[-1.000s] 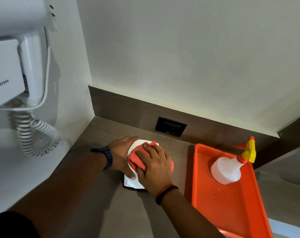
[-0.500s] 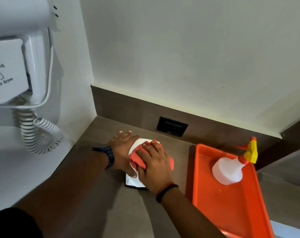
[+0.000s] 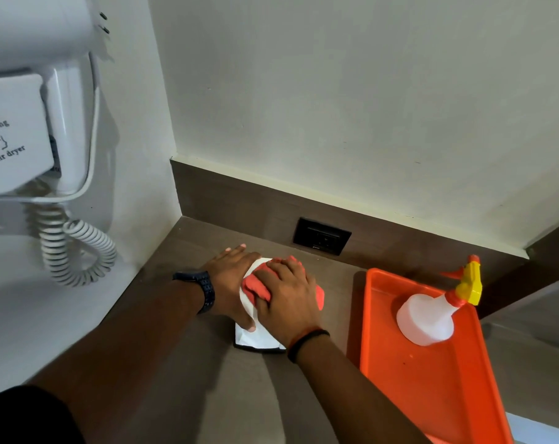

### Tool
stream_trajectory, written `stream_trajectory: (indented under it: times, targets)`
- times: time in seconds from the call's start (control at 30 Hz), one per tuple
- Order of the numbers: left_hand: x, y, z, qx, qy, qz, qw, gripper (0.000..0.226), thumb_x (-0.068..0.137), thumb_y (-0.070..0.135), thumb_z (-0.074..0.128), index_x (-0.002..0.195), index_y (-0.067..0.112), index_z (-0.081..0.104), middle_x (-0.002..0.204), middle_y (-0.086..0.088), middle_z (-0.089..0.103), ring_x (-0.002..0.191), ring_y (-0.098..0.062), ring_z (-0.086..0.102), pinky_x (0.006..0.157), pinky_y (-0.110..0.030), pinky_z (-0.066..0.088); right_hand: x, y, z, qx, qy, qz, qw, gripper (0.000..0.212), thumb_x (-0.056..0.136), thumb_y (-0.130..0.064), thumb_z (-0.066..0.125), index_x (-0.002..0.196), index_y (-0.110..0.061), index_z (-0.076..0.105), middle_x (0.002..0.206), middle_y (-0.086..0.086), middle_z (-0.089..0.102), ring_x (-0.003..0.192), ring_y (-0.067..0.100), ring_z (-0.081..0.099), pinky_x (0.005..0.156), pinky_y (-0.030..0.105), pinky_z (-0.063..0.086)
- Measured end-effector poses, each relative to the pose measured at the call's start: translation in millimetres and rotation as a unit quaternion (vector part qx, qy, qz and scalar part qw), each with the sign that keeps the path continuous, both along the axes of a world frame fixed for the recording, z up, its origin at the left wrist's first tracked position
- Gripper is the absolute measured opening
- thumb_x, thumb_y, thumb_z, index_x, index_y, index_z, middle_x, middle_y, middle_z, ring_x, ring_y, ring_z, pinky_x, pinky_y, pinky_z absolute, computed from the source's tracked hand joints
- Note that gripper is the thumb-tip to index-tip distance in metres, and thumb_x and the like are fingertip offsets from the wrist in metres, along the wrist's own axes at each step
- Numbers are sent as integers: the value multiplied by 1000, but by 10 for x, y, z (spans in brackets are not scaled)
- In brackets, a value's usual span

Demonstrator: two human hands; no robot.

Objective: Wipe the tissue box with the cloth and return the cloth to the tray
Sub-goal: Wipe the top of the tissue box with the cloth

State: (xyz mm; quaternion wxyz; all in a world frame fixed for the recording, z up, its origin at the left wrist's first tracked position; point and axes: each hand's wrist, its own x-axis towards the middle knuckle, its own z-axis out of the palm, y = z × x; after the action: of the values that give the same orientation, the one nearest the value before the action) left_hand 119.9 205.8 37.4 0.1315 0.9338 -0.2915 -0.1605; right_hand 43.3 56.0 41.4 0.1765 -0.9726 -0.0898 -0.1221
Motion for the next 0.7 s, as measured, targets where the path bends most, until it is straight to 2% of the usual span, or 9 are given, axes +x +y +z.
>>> stream_trajectory:
  times: [0.13,0.2,0.33,0.47,0.57,0.7]
  targets:
    - [-17,-11,29,7,24,10,1000,133,45,62,87,147,19,14,156,-7,19,144,-24,3,116,-40,7,-199,-180,-87,-9,-2,55,998,38,89,-47,50,113,-24,68,121,3,71,121,29,58,103,48,46]
    - [-36,-25,60,1,24,15,1000,130,45,60,88,146,19,17,155,-6,22,143,-24,7,116,-39,10,-170,-298,-95,-5,9,47,999,38,90,-42,53,117,-20,67,124,7,69,123,32,57,105,50,45]
    - [-46,-64,106,8,1,11,1000,122,46,58,88,142,22,23,149,-3,32,140,-26,18,116,-42,13,16,-197,-5,21,-28,-11,999,31,88,-36,57,101,-12,72,104,11,74,102,34,65,91,45,54]
    - [-20,-46,91,40,-7,8,999,128,45,64,85,146,25,16,152,-2,27,142,-24,13,116,-43,3,103,4,21,1,0,-33,999,26,88,-36,60,99,-16,72,105,5,73,110,31,59,90,43,47]
    - [-11,-41,86,44,-1,12,999,131,45,65,85,147,22,14,154,-4,24,143,-23,11,115,-42,1,55,14,16,-14,-11,3,1000,26,89,-39,54,96,-22,72,106,-1,73,112,26,57,97,41,41]
    - [-20,-50,84,40,5,13,999,130,45,67,84,146,22,15,154,-5,25,142,-25,15,116,-45,6,-103,-169,-57,-6,-34,70,997,37,89,-44,50,103,-19,72,110,3,75,111,28,62,102,47,46]
